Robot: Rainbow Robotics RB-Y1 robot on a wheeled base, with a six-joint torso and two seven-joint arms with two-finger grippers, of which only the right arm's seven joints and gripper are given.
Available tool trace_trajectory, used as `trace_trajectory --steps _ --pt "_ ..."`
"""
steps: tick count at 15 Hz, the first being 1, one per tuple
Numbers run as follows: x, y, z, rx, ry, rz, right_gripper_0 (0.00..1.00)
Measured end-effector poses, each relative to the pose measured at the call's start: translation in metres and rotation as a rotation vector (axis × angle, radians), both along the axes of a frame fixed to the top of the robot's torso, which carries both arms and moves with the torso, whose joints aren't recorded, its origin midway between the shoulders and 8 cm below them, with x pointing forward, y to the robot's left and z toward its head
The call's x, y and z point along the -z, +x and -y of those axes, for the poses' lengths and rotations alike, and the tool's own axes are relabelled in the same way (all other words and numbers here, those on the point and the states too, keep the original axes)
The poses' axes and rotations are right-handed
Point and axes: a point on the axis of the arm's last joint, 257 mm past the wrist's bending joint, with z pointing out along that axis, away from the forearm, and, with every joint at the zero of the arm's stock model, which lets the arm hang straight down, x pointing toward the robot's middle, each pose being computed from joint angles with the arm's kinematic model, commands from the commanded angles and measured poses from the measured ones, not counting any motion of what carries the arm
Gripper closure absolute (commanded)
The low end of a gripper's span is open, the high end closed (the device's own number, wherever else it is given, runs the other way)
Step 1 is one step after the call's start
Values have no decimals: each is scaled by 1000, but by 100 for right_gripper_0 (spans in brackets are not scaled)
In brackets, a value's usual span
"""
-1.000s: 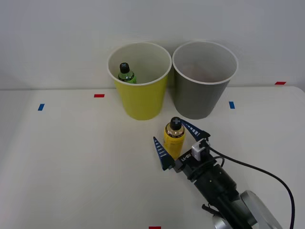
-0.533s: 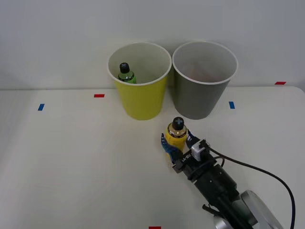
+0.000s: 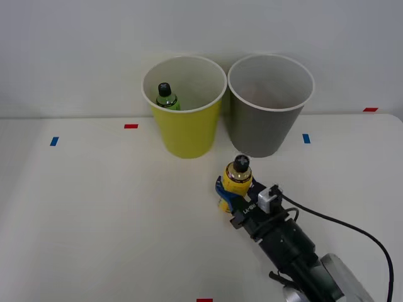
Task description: Put cans in the gray bin, plastic bottles in the light green bin
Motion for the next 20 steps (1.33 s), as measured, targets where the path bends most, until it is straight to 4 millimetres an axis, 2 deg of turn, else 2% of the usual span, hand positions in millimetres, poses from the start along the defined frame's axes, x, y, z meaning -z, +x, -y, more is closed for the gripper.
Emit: trace_trajectory --steps 4,7,10,15,17,20 --pt "-9 -22 22 -40 95 3 100" --pt "-43 -42 36 -64 196 27 100" --pt "-93 -49 46 -100 261 79 100" --pt "-158 -29 48 -47 279 84 100" --pt "-185 -17 39 -61 312 106 100" --pt "-227 11 15 -61 368 116 100"
